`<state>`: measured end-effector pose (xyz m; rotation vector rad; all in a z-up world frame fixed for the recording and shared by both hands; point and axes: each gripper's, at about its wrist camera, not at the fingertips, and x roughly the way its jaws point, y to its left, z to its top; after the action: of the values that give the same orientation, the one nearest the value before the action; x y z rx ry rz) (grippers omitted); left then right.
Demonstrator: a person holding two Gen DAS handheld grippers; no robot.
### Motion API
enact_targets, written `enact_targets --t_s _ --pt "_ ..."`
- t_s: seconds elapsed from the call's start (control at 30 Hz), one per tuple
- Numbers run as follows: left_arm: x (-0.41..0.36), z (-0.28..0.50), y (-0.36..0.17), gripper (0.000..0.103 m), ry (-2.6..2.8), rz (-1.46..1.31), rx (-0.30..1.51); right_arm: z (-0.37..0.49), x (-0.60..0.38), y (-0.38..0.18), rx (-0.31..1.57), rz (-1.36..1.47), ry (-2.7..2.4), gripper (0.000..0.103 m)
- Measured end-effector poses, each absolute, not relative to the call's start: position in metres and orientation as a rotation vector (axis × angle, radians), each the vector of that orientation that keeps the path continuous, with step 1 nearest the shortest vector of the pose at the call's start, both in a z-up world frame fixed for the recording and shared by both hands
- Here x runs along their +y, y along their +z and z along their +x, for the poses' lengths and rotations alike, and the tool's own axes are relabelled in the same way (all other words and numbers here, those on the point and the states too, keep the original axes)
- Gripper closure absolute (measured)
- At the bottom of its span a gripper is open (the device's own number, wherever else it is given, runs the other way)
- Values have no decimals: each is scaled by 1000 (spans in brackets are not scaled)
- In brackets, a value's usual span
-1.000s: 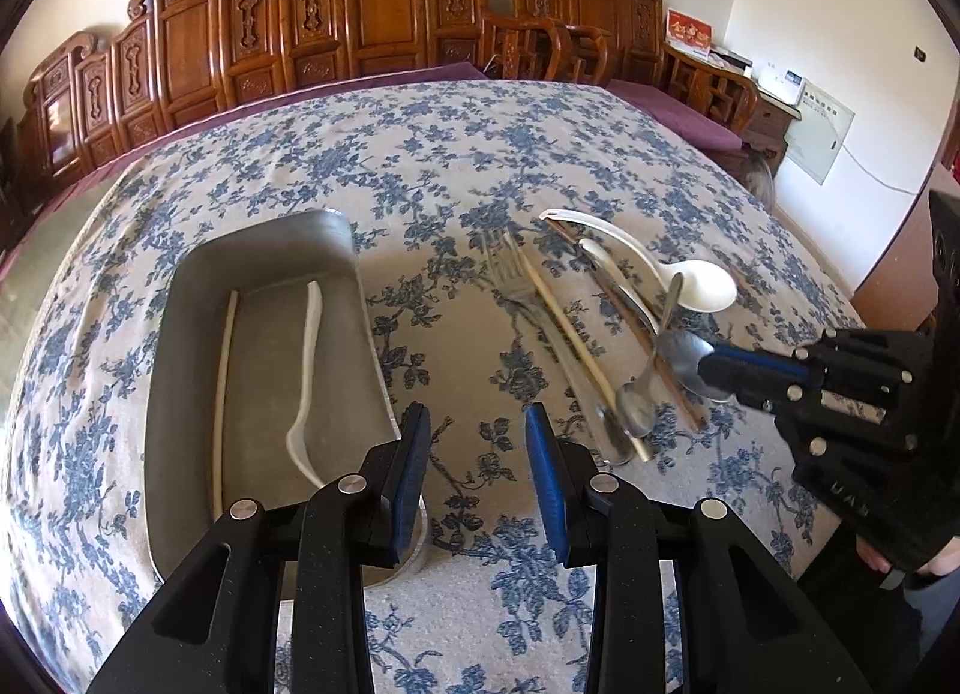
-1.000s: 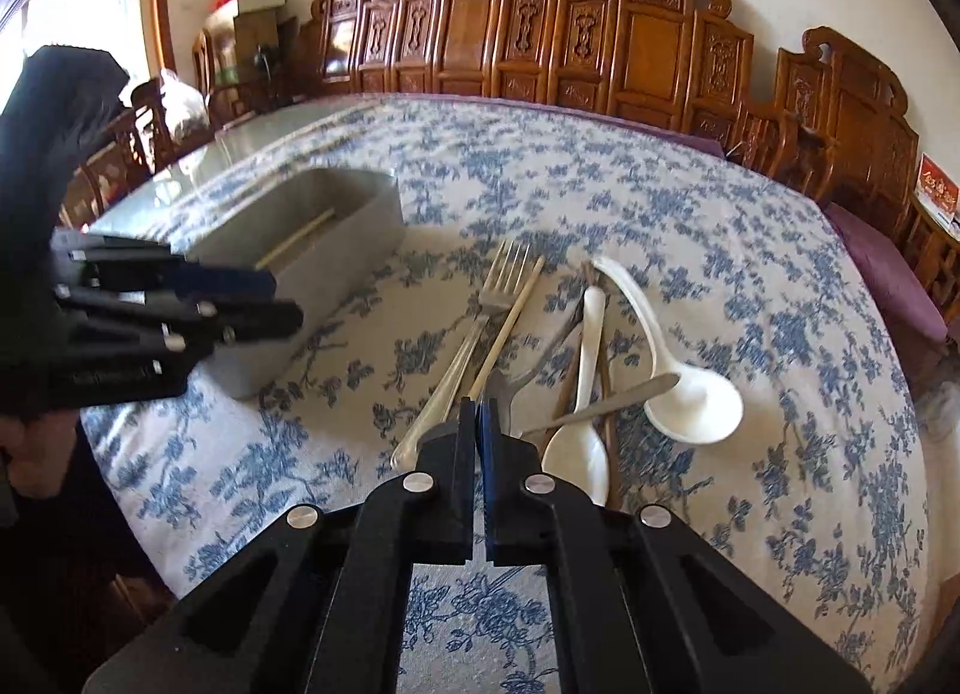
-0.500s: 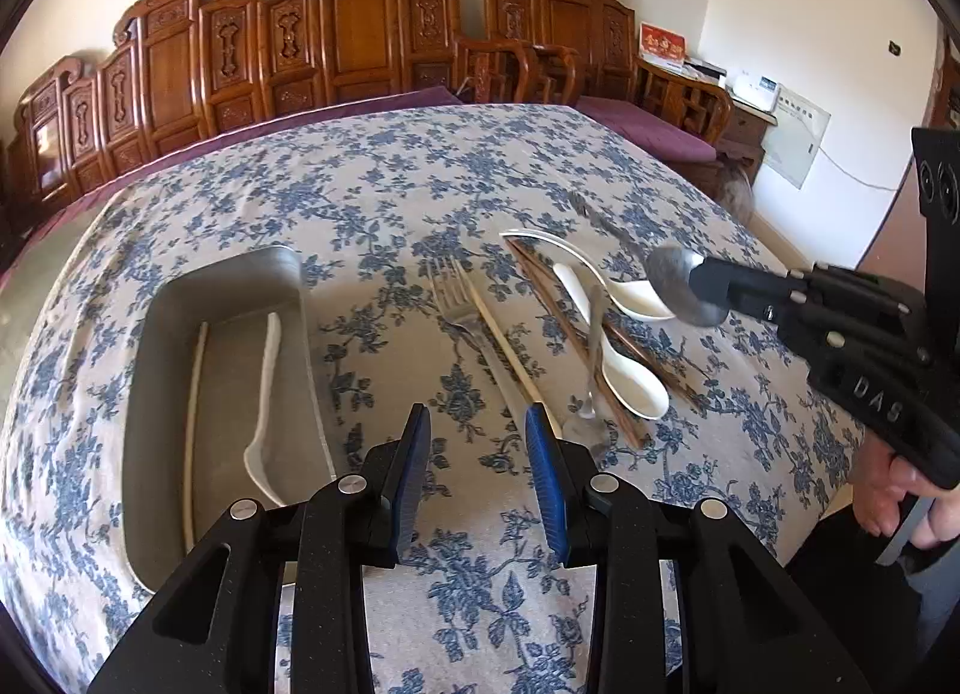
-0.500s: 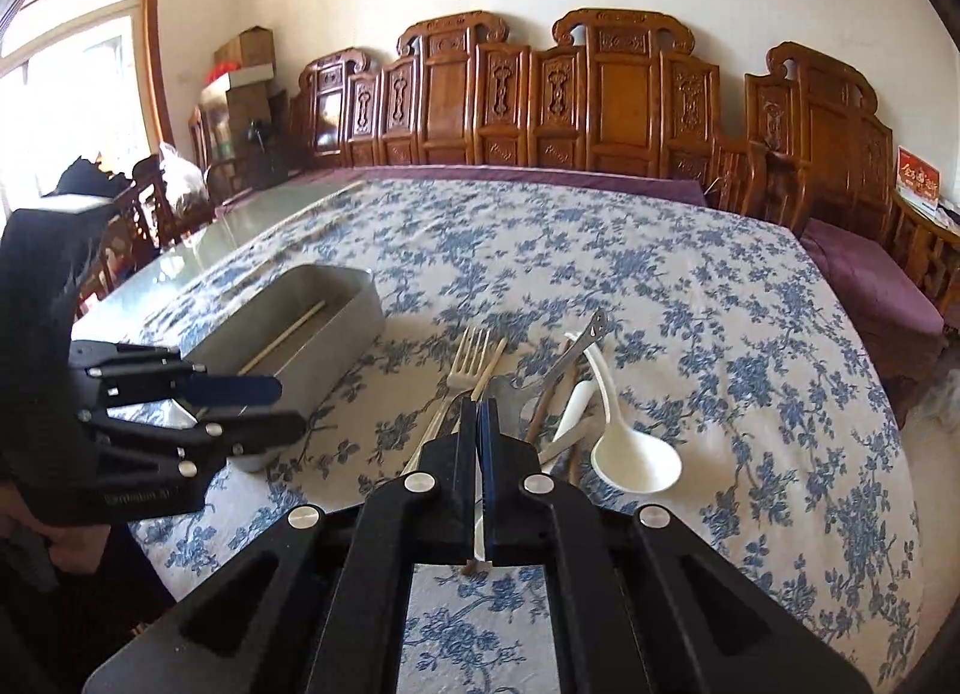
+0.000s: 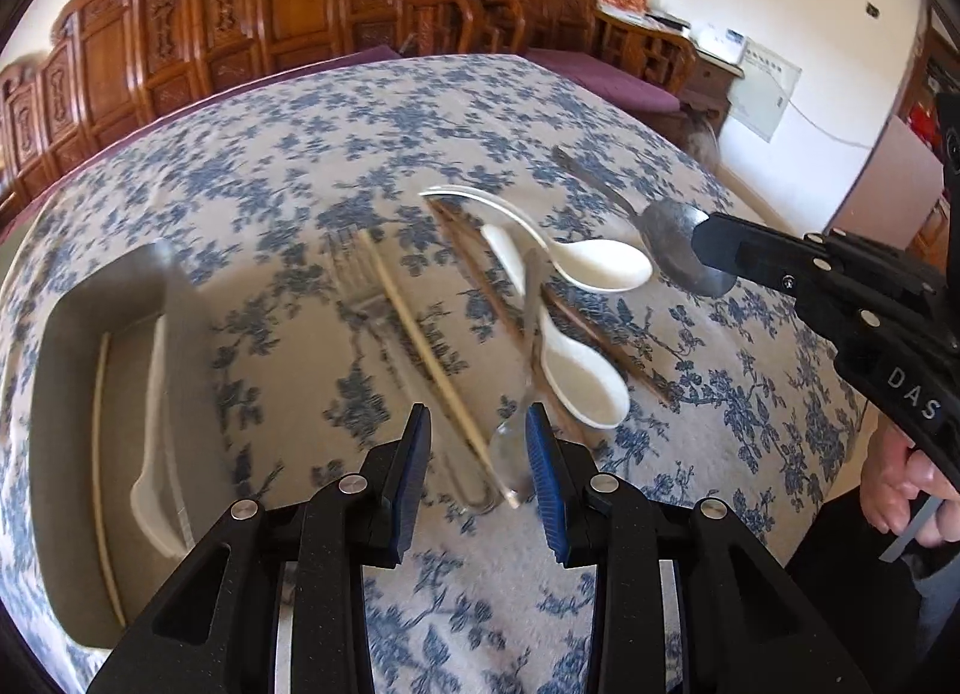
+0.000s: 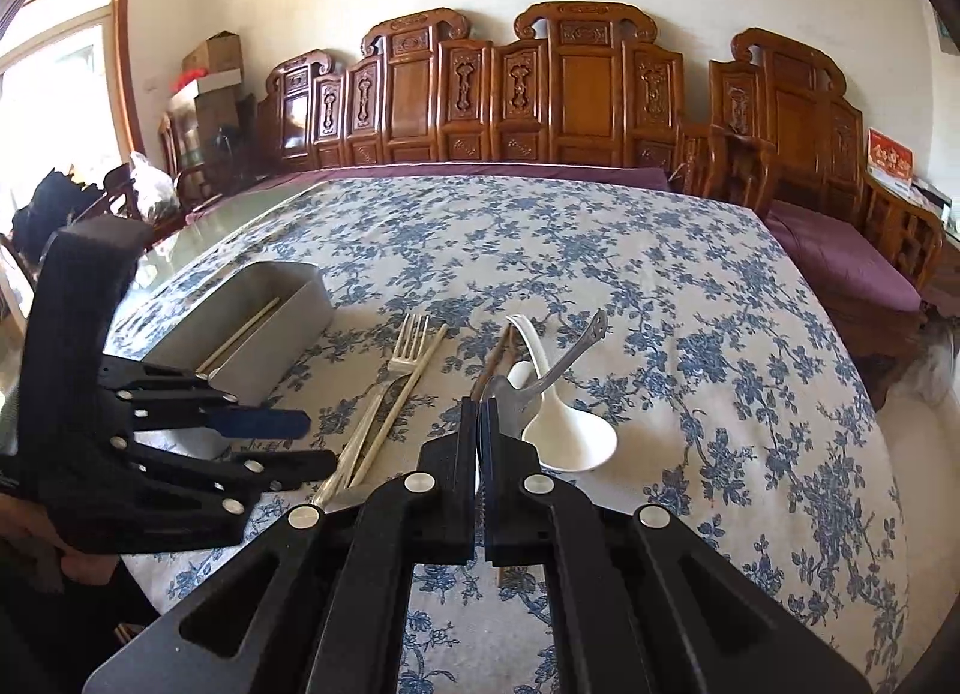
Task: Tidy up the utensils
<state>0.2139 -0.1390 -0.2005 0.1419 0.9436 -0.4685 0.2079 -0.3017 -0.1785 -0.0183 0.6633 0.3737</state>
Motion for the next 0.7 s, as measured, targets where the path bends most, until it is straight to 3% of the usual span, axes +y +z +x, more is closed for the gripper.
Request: enact_targets --t_s 0.3,0.7 --pt "-173 232 -216 87 -511 219 979 212 -310 -183 675 22 368 101" --pt "-183 246 -230 96 -513 222 1020 215 -308 -185 680 35 379 101"
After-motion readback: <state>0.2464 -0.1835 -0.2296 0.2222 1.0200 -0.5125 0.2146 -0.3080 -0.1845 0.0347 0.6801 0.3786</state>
